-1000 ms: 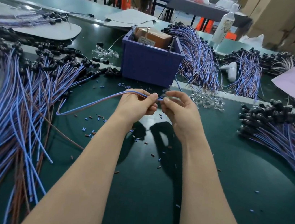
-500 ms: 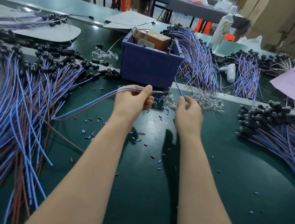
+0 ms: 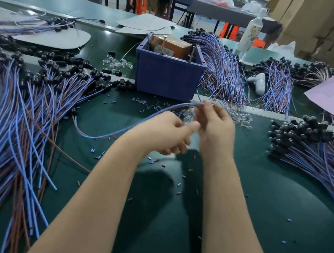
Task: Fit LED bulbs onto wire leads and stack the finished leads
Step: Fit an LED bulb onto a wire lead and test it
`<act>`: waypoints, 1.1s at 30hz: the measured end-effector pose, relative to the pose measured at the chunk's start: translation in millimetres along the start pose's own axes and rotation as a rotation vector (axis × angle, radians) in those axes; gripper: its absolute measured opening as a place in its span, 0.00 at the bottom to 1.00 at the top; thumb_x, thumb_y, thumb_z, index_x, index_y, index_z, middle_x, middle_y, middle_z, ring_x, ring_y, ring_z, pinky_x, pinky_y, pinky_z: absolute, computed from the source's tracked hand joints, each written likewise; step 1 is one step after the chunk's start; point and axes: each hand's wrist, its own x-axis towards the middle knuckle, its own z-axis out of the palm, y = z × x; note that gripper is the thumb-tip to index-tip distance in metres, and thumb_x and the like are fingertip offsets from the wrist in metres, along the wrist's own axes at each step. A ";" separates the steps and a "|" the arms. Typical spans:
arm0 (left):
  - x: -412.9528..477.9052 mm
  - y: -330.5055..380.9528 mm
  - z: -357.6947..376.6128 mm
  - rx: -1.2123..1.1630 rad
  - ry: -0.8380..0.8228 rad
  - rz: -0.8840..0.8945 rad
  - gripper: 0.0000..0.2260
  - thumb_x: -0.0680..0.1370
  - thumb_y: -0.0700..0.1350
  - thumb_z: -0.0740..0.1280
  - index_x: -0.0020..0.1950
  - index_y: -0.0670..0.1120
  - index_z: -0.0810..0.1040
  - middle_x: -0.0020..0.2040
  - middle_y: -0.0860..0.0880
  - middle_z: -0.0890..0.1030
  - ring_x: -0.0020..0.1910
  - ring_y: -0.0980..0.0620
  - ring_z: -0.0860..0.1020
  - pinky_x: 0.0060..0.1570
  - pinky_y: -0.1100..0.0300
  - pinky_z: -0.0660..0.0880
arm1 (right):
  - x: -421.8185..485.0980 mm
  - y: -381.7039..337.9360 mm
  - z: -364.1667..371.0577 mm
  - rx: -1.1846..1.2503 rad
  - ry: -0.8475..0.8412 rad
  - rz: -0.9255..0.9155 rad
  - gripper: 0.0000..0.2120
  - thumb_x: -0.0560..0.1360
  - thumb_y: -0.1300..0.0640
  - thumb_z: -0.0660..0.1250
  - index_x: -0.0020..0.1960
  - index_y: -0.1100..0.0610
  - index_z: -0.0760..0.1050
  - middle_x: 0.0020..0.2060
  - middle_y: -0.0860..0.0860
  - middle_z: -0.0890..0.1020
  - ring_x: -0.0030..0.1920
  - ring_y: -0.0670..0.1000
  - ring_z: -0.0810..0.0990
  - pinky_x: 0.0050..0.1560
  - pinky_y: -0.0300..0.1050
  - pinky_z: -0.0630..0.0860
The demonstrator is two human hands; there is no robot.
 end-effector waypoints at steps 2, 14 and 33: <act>-13.6 17.6 0.6 0.037 0.003 0.308 0.15 0.80 0.53 0.61 0.38 0.46 0.76 0.29 0.54 0.79 0.27 0.58 0.74 0.29 0.66 0.73 | 4.0 -12.1 -10.2 0.102 0.032 -0.012 0.09 0.79 0.64 0.61 0.41 0.58 0.72 0.27 0.48 0.81 0.31 0.47 0.78 0.36 0.40 0.76; 2.6 46.8 7.9 -0.717 0.087 0.411 0.13 0.83 0.39 0.53 0.44 0.40 0.74 0.27 0.50 0.68 0.21 0.59 0.62 0.24 0.66 0.60 | -9.8 -36.9 -9.3 0.244 -0.348 0.014 0.21 0.81 0.45 0.52 0.54 0.60 0.75 0.46 0.54 0.82 0.45 0.48 0.81 0.46 0.40 0.78; 42.5 -30.0 6.2 -0.759 0.535 -0.014 0.12 0.82 0.41 0.59 0.40 0.45 0.76 0.35 0.50 0.78 0.27 0.63 0.77 0.31 0.69 0.76 | 1.2 -12.0 -13.5 -1.452 0.087 -0.375 0.11 0.79 0.49 0.61 0.54 0.52 0.79 0.51 0.53 0.81 0.58 0.58 0.74 0.58 0.49 0.67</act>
